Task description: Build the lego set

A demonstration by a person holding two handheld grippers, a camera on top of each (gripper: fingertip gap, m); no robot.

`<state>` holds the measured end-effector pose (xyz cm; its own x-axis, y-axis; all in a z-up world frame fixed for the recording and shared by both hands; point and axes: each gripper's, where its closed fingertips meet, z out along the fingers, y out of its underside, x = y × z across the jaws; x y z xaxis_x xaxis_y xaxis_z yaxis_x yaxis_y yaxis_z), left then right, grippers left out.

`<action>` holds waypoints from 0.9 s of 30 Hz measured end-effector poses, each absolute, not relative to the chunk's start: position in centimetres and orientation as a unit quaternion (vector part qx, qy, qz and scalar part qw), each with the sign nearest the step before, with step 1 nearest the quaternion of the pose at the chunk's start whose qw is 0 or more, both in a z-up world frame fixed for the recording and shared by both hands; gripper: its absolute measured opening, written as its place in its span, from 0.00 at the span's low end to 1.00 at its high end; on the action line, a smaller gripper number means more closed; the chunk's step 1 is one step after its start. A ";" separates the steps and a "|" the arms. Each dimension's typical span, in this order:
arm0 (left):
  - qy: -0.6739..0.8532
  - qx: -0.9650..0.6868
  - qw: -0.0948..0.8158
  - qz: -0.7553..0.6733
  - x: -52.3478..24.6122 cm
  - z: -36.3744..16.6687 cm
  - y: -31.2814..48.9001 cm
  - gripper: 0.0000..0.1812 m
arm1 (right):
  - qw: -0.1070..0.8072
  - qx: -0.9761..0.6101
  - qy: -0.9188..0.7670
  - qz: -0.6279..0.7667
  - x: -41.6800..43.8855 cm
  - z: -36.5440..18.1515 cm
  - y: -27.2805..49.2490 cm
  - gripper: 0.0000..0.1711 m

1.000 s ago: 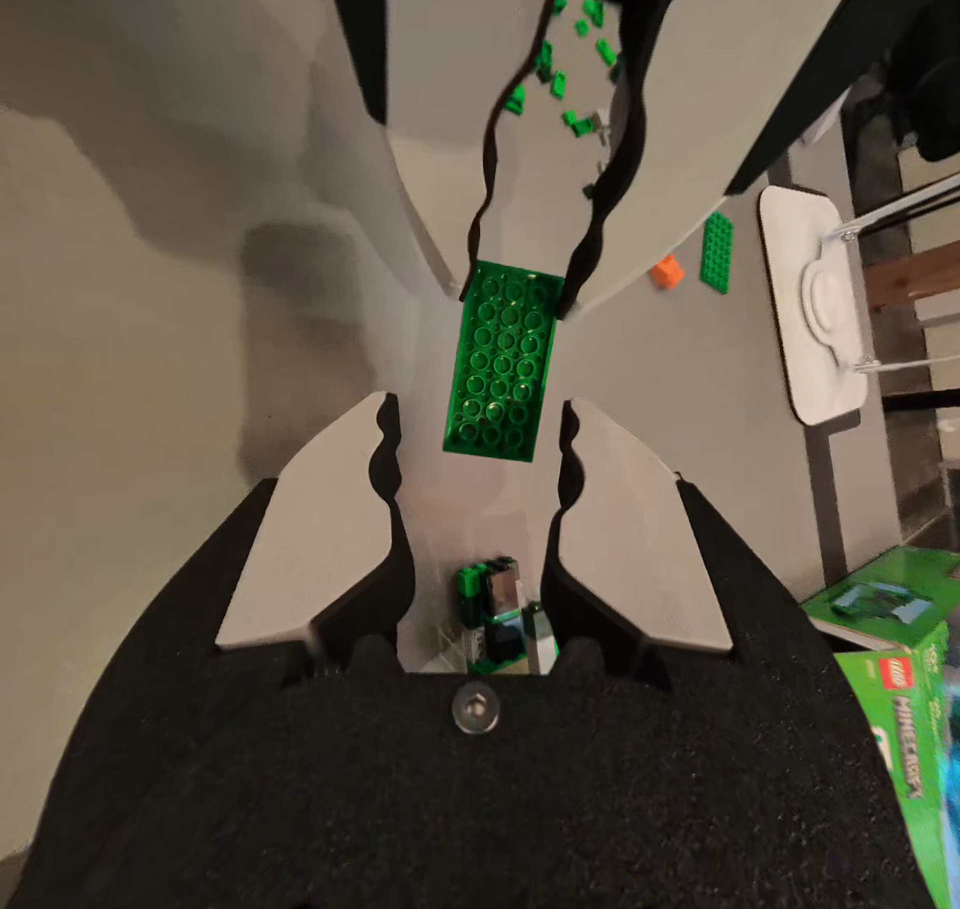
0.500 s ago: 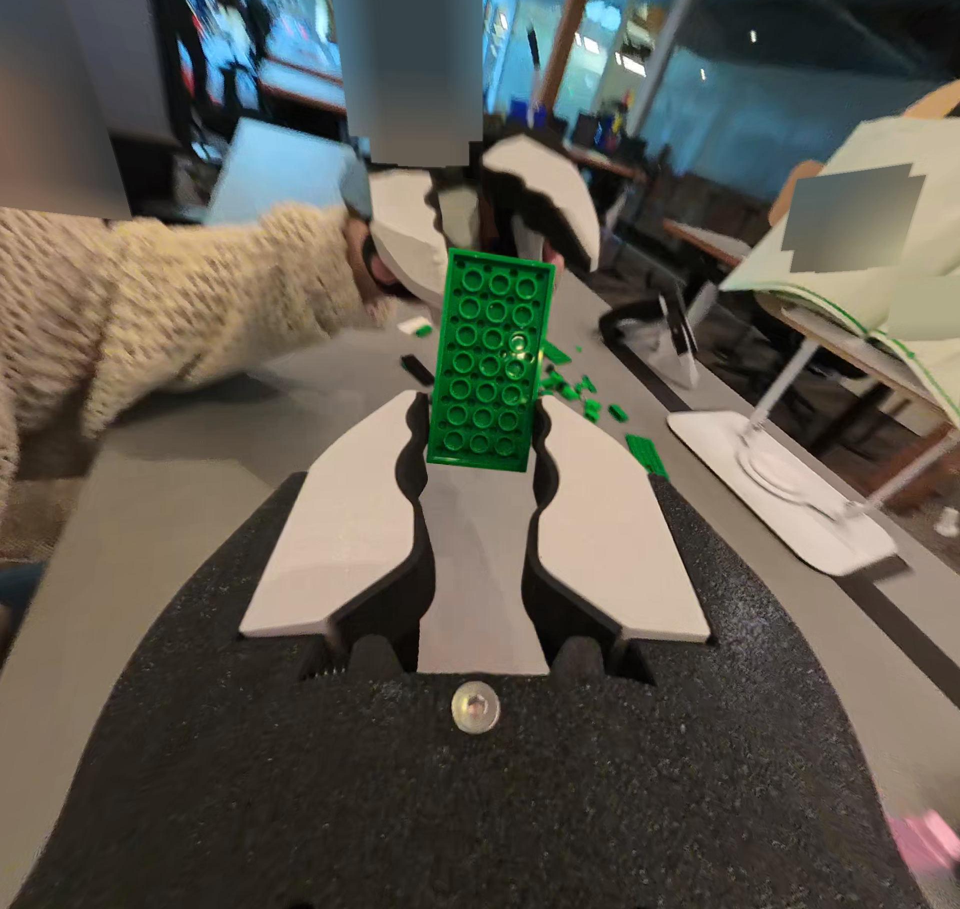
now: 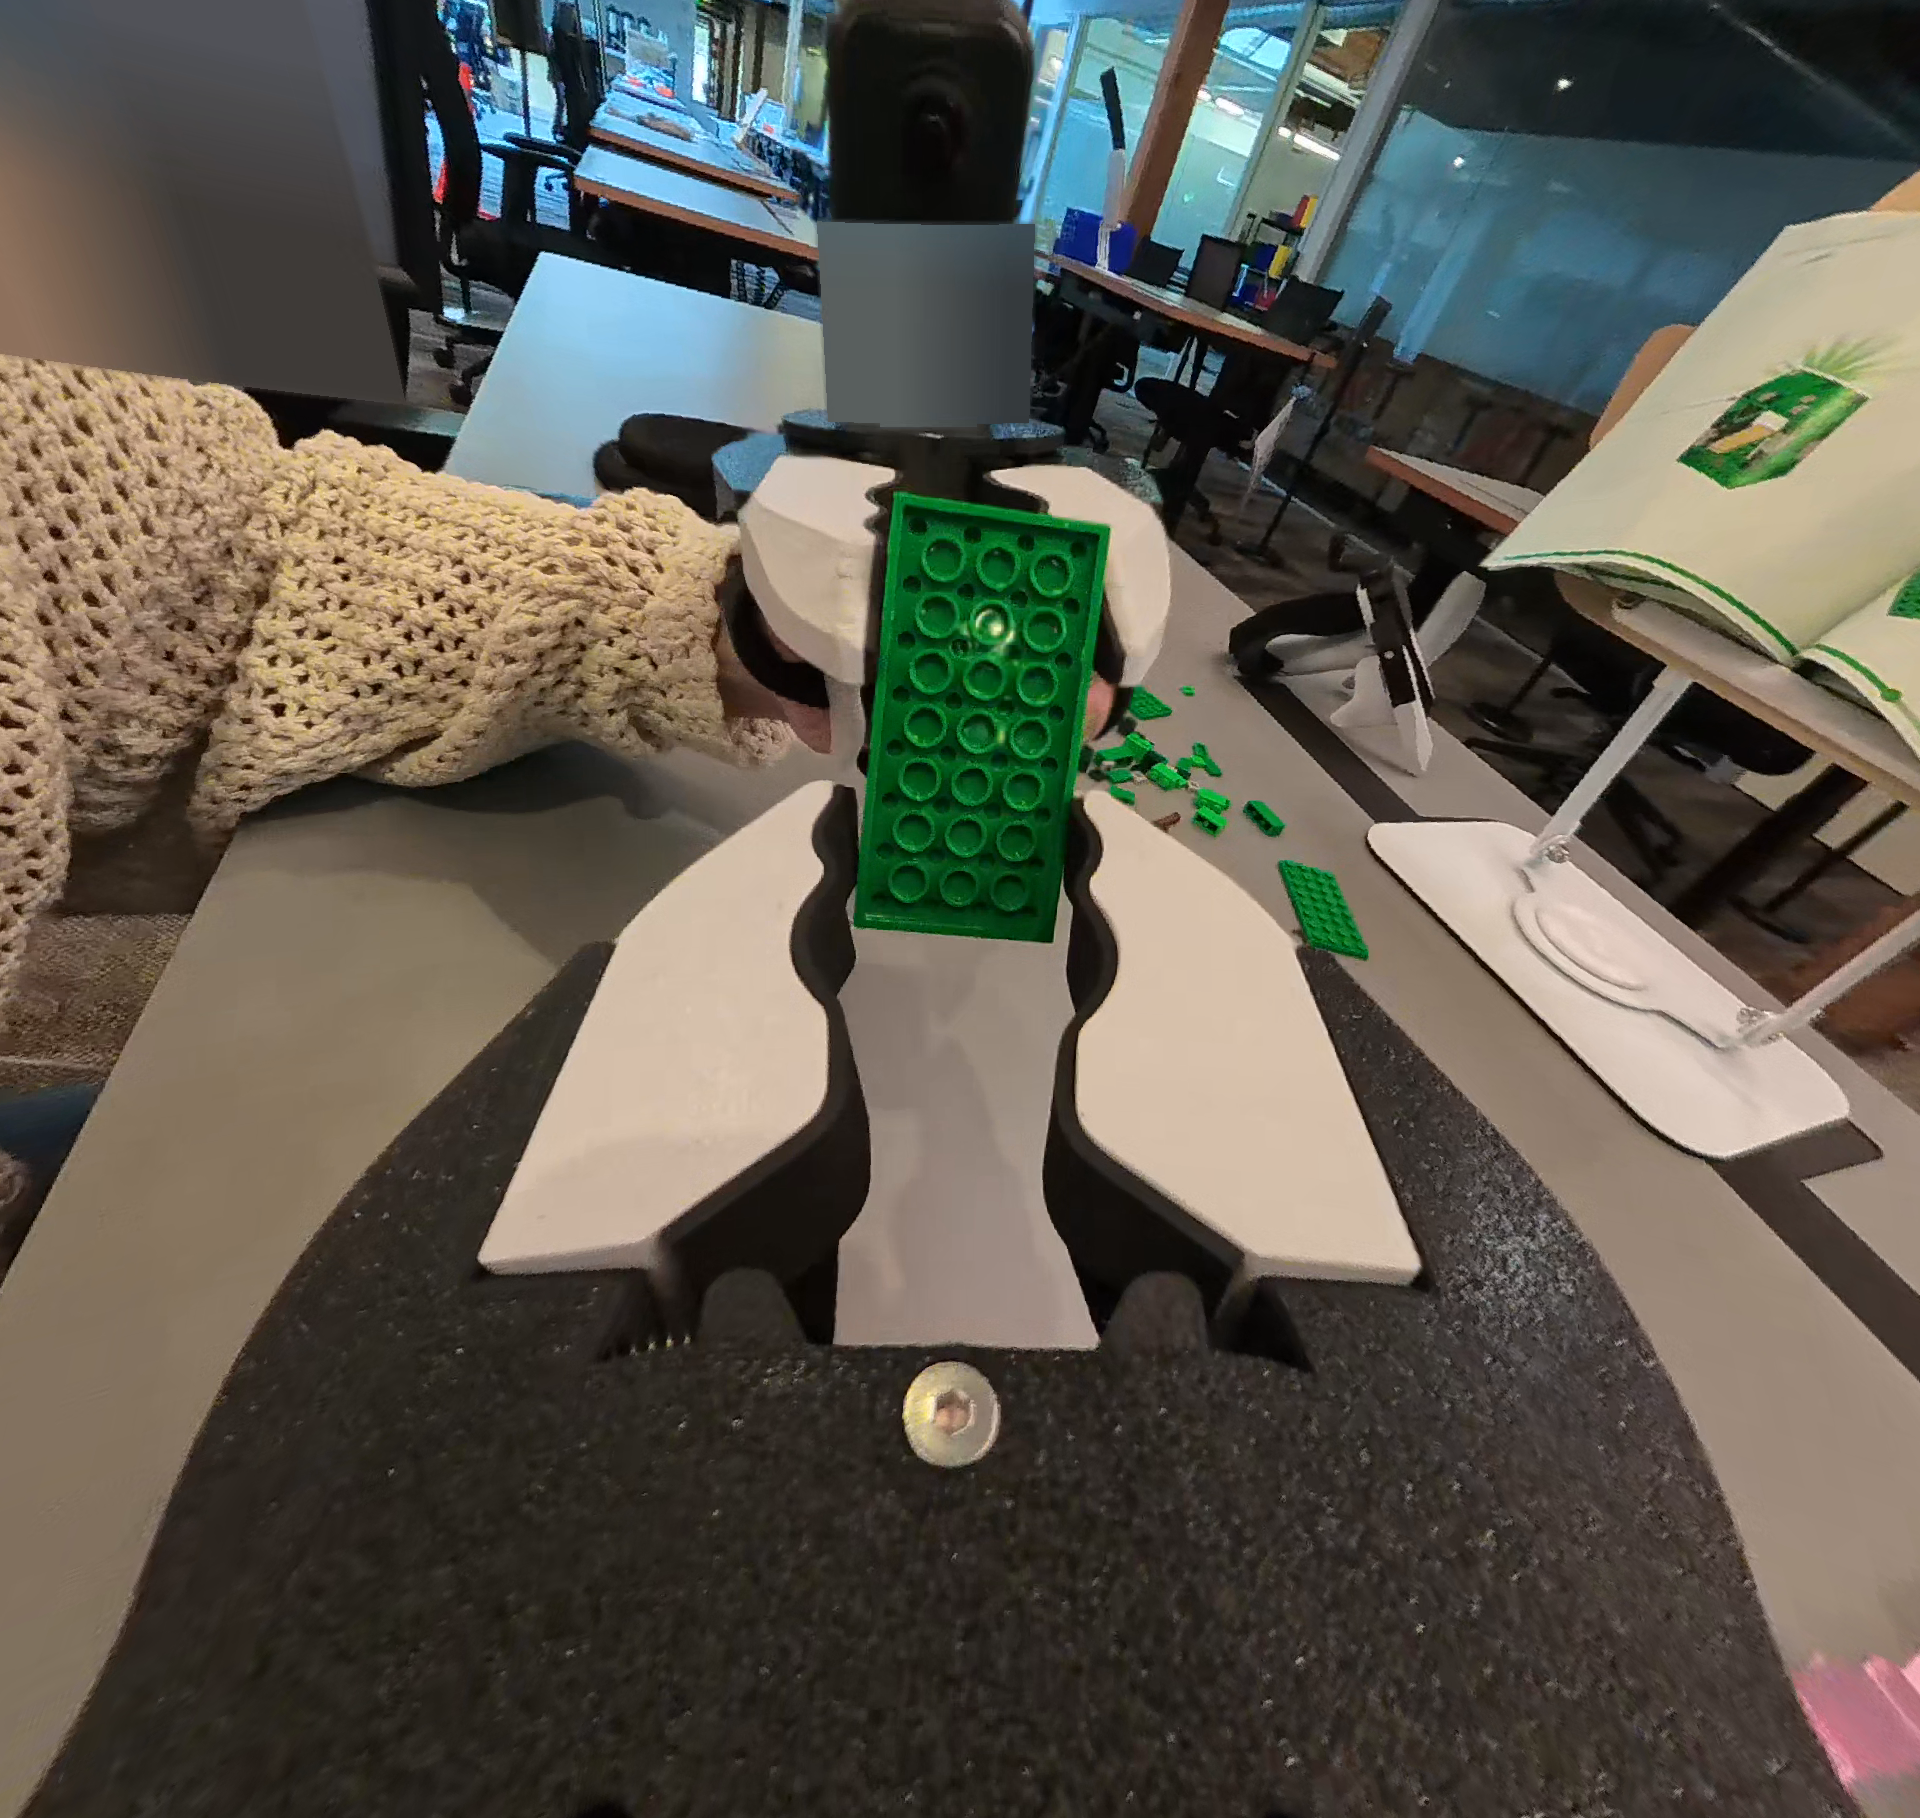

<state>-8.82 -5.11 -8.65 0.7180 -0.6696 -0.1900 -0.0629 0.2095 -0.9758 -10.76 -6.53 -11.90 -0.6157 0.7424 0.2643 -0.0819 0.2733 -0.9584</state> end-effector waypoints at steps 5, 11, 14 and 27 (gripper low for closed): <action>0.284 -0.661 0.672 -0.174 -10.2 -11.5 -3.5 0.19 | 0.430 -0.210 -0.709 0.518 -9.2 -10.4 -3.6 0.23; 0.277 -0.769 0.561 -0.131 -10.3 -18.7 -1.0 0.19 | 0.374 -0.274 -0.750 0.472 -7.3 -14.1 3.4 0.31; 0.279 -0.786 0.537 -0.129 -9.8 -20.3 -0.1 0.19 | 0.290 -0.305 -0.776 0.469 -6.9 -17.8 5.0 0.33; 0.283 -0.805 0.507 -0.118 -8.8 -23.3 1.9 0.19 | 0.157 -0.301 -0.852 0.400 -6.1 -25.8 4.2 0.31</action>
